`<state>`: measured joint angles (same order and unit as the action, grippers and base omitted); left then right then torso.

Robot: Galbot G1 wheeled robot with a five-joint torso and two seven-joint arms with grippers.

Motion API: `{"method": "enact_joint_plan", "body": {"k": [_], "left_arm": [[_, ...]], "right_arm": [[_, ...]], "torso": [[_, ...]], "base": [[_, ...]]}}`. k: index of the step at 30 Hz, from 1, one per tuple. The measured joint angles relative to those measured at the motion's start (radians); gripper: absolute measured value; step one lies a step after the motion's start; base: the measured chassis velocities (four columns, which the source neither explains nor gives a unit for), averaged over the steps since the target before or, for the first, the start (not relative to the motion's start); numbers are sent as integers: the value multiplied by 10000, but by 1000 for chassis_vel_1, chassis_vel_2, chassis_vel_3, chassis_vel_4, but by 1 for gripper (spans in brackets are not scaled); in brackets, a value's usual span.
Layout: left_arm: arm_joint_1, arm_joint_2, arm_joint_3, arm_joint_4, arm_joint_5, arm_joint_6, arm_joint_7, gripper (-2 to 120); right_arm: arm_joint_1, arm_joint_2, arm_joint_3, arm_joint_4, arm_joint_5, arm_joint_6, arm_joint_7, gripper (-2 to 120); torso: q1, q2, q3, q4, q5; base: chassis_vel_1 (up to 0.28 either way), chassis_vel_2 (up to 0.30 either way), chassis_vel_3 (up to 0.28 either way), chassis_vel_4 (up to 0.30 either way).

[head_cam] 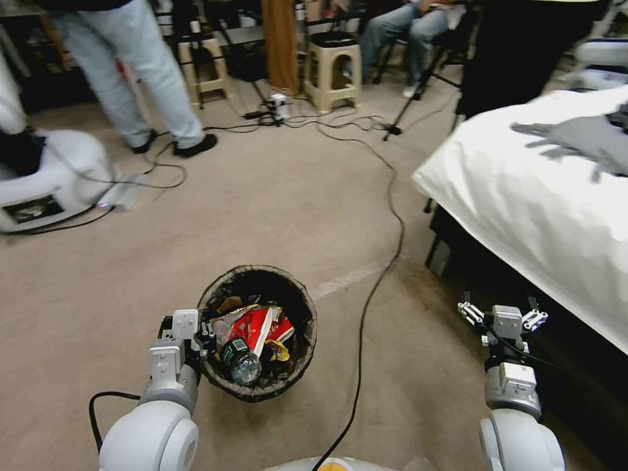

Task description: Pick up the trash bin, then pick up the garbage from the floor and place it into the trash bin.

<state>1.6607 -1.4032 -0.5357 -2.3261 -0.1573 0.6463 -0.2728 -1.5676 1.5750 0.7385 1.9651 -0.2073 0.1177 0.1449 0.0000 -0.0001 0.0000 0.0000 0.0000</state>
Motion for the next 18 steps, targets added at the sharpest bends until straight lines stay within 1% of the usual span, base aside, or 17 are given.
{"method": "enact_joint_plan", "body": {"k": [18], "left_arm": [[-49, -57, -6, 10, -131, 35, -43, 0]], "right_arm": [[69, 29, -54, -169, -11, 19, 3, 100]], "torso": [[0, 0, 0, 0, 0]], "base": [[126, 125, 120, 127]]}}
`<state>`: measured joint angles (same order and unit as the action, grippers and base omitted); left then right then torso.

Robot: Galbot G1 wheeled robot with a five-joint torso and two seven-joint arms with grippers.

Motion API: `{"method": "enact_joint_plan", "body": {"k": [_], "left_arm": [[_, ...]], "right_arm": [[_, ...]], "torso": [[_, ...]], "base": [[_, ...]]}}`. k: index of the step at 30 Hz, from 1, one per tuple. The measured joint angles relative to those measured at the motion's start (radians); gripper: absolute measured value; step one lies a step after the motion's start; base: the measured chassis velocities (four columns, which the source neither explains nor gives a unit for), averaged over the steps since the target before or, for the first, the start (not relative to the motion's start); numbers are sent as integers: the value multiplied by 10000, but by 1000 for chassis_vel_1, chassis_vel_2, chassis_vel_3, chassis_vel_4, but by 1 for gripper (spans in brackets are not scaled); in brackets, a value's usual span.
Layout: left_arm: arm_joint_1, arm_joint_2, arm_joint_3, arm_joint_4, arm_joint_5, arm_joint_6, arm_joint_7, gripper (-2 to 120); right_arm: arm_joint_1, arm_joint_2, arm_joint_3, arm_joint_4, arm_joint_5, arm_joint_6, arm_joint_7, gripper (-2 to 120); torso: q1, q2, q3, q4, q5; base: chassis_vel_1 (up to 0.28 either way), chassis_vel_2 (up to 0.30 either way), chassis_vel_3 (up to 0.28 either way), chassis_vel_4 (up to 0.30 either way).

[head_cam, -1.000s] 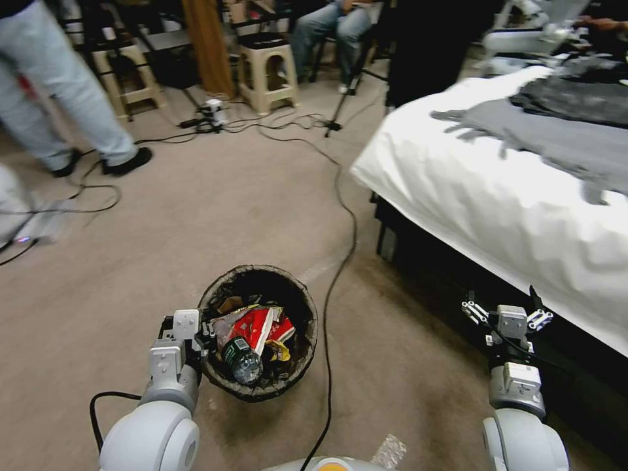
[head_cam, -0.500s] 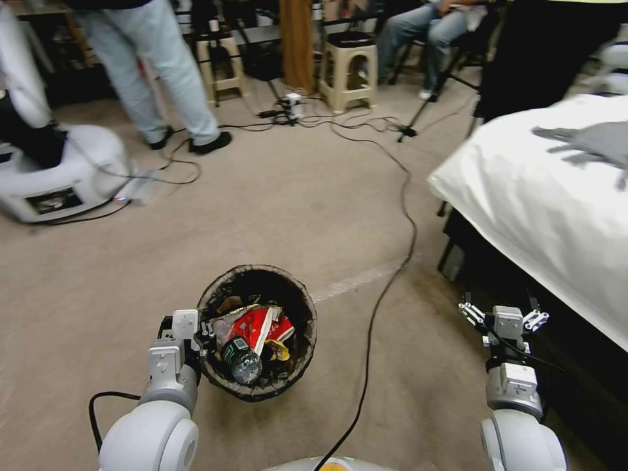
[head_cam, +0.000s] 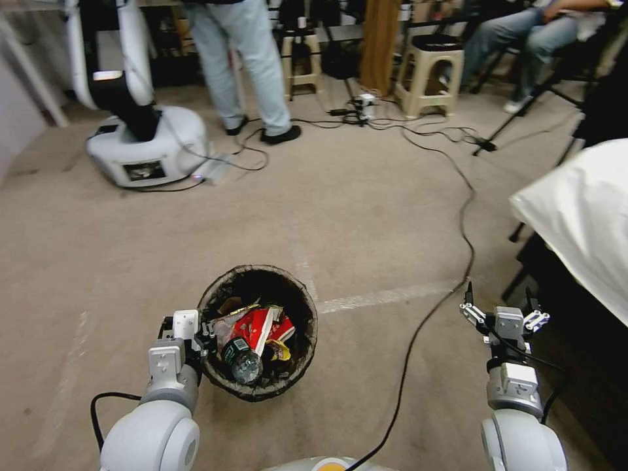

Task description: Pick up the trash bin, then pick up the garbage from the floor and place it into the trash bin.

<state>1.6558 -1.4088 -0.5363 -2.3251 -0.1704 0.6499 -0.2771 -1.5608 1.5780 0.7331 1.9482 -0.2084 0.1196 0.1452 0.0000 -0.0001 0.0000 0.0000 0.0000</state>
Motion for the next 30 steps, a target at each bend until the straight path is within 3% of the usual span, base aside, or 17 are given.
{"method": "enact_joint_plan", "body": {"k": [24, 30], "left_arm": [[-169, -2, 49, -63, -76, -21, -133, 0], [-461, 405, 103, -170, -615, 527, -203, 0]], "right_arm": [[20, -22, -5, -215, -59, 39, 33, 100], [-20, -64, -102, -221, -37, 46, 35, 100]], "torso": [[0, 0, 0, 1, 0], [0, 0, 0, -3, 0]], "base": [[102, 94, 100, 97], [0, 0, 0, 0]]}}
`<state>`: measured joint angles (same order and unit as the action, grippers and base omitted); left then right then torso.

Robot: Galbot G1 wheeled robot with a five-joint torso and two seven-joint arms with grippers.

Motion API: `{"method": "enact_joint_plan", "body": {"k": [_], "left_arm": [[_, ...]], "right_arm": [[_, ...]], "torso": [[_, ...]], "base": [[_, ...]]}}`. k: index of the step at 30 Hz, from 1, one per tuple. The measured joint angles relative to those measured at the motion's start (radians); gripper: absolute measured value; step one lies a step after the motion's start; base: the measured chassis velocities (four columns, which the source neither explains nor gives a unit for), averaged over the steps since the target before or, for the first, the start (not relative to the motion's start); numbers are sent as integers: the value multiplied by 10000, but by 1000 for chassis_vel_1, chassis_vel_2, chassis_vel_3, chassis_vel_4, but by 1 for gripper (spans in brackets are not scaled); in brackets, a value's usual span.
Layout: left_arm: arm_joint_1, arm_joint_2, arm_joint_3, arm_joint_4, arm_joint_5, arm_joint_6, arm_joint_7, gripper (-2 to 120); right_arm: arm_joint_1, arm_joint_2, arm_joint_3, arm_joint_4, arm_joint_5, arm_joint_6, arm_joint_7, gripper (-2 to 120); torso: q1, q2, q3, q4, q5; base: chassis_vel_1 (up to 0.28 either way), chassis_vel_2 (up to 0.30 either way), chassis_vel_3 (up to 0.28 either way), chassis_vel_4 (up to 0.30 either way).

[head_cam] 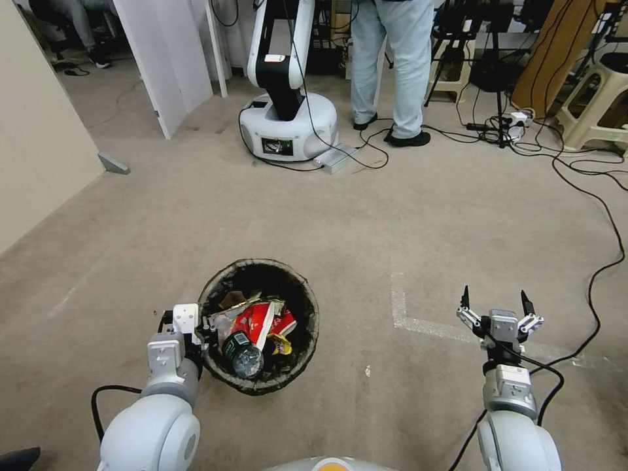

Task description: Pick up the trash bin, then pick up the garbage from the floor and place it into the trash bin.

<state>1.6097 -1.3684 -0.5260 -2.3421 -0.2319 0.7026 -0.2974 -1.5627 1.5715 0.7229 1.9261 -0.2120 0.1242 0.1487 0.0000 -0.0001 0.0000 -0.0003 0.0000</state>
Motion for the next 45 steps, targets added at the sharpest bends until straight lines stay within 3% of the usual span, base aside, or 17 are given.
{"method": "enact_joint_plan", "body": {"k": [5, 11, 24, 45], "left_arm": [[-162, 688, -61, -202, -906, 319, -124, 0], [-192, 932, 95, -151, -1384, 326, -293, 0], [6, 1795, 247, 536, -825, 353, -741, 0], [254, 1878, 598, 1011, -1173, 334, -977, 1]], "right_arm": [[52, -203, -121, -80, 69, 38, 0, 100], [256, -410, -204, -36, 58, -194, 0, 100], [174, -386, -327, -47, -7, -174, 14, 100], [-23, -356, -338, -95, -152, -56, 35, 100]], "torso": [[0, 0, 0, 1, 1], [0, 0, 0, 4, 0], [0, 0, 0, 3, -1], [0, 0, -1, 3, 3]], "base": [[0, 0, 0, 0], [0, 0, 0, 0], [0, 0, 0, 0], [0, 0, 0, 0]]}}
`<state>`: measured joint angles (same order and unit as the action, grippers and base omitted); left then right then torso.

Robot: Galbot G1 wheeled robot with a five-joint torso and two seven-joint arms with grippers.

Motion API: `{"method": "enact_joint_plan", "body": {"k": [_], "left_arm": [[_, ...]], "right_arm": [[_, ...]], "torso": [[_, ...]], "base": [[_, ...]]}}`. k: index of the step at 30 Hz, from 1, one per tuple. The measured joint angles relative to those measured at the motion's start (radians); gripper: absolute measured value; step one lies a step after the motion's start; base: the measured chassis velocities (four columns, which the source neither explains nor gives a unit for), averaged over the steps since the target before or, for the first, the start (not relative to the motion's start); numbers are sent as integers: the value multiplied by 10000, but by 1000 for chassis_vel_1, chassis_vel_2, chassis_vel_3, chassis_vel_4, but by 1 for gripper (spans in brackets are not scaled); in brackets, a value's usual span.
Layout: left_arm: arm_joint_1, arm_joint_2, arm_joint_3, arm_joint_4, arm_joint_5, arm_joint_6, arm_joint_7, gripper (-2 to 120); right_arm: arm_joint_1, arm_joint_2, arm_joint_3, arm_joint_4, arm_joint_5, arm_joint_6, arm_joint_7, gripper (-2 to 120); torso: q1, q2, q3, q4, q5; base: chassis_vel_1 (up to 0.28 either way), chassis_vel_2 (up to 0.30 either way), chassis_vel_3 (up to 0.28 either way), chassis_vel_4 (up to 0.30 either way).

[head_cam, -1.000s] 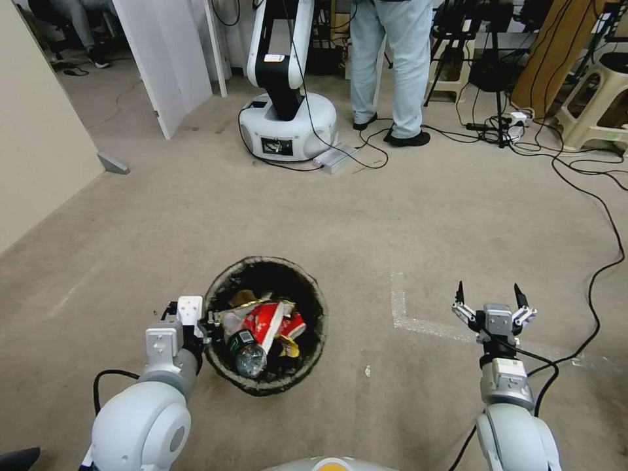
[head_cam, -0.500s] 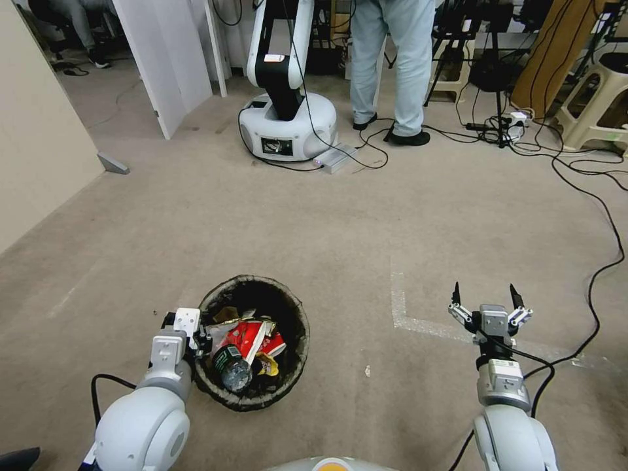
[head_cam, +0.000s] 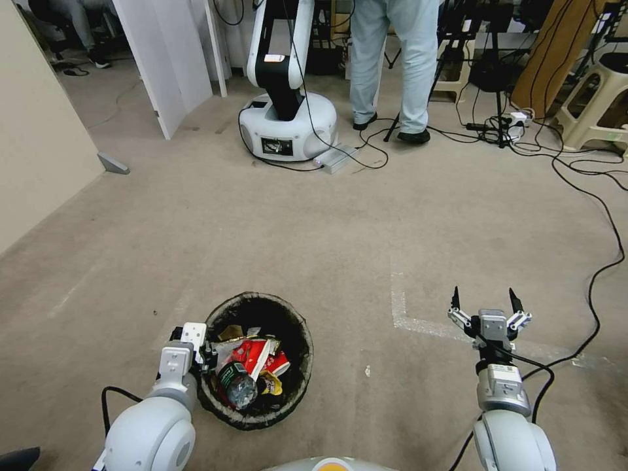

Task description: Pick up the trash bin, then pick up the garbage from the floor and place it into the trash bin.

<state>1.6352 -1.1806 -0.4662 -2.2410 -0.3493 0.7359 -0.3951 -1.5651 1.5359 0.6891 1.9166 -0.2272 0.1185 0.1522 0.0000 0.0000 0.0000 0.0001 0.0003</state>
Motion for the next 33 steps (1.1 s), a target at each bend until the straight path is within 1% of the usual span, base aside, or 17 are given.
{"method": "enact_joint_plan", "body": {"k": [4, 6, 9, 11, 12, 15, 16, 18, 19, 20, 22, 23, 24, 27, 28, 32, 33], "left_arm": [[-102, 50, -33, -22, 91, -2, 53, 13], [-211, 82, -87, -45, 164, -3, 114, 23], [-280, 92, -121, -79, 194, -3, 149, 30], [-412, 143, -217, -294, 345, -3, 314, 41], [-412, 143, -217, -294, 345, -3, 314, 41], [-583, 325, -379, -729, 458, -4, 416, 60], [-583, 325, -379, -729, 458, -4, 416, 60], [-538, 408, -557, -1572, 736, -25, 516, 77], [-481, 367, -581, -1777, 914, -195, 573, 82], [-481, 367, -581, -1777, 914, -195, 573, 82], [-320, 161, -594, -2105, 1470, -963, 742, 91], [-152, -10, -563, -2238, 1912, -1611, 871, 95], [-152, -10, -563, -2238, 1912, -1611, 871, 95], [247, -624, -369, -2277, 2911, -3878, 1168, 99], [247, -624, -369, -2277, 2911, -3878, 1168, 99], [407, -1231, -207, -1873, 3634, -5840, 1501, 100], [407, -1231, -207, -1873, 3634, -5840, 1501, 100]], "right_arm": [[-15, -3, -19, -62, -17, 19, 0, 100], [-7, -2, -42, -79, -31, 20, 0, 100], [-3, 2, -54, -82, -36, 21, 0, 100], [-3, 5, -59, -92, -49, 21, 0, 100], [-3, 5, -59, -92, -49, 21, 0, 100], [-33, 26, -86, -112, -83, 35, 0, 100], [-33, 26, -86, -112, -83, 35, 0, 100], [-90, 27, -79, -45, -81, 75, -1, 100], [-122, 28, -63, 12, -80, 95, -3, 100], [-122, 28, -63, 12, -80, 95, -3, 100], [-212, 41, -43, 210, -46, 287, 8, 100], [-272, 58, -33, 370, -41, 426, 28, 100], [-272, 58, -33, 370, -41, 426, 28, 100], [-488, 147, -4, 1024, -83, 641, 43, 100], [-488, 147, -4, 1024, -83, 641, 43, 100], [-718, 135, -123, 1695, 139, 761, -32, 100], [-718, 135, -123, 1695, 139, 761, -32, 100]], "torso": [[0, 0, 0, -2, -4], [0, 0, 0, -1, -4], [0, 0, 0, -2, -4], [0, 0, 0, -1, -3], [0, 0, 0, -1, -3], [1, 0, 0, -2, -4], [1, 0, 0, -2, -4], [0, 0, 0, -1, -2], [0, 0, 0, -1, -1], [0, 0, 0, -1, -1], [0, 1, 0, -2, -1], [0, 0, 0, -2, -1], [0, 0, 0, -2, -1], [0, 1, 0, 2, -6], [0, 1, 0, 2, -6], [0, 0, 0, 0, -2], [0, 0, 0, 0, -2]], "base": [[0, 0, 0, 0], [0, 0, 0, 0], [0, 0, 0, 0], [0, 0, 0, 0], [0, 0, 0, 0], [0, 0, 0, 0], [0, 0, 0, 0], [0, 0, 0, 0], [0, 0, 0, 0], [0, 0, 0, 0], [0, 0, 0, 0], [0, 0, 0, 0], [0, 0, 0, 0], [0, 0, 0, 0], [0, 0, 0, 0], [0, 0, 0, 0], [0, 0, 0, 0]]}}
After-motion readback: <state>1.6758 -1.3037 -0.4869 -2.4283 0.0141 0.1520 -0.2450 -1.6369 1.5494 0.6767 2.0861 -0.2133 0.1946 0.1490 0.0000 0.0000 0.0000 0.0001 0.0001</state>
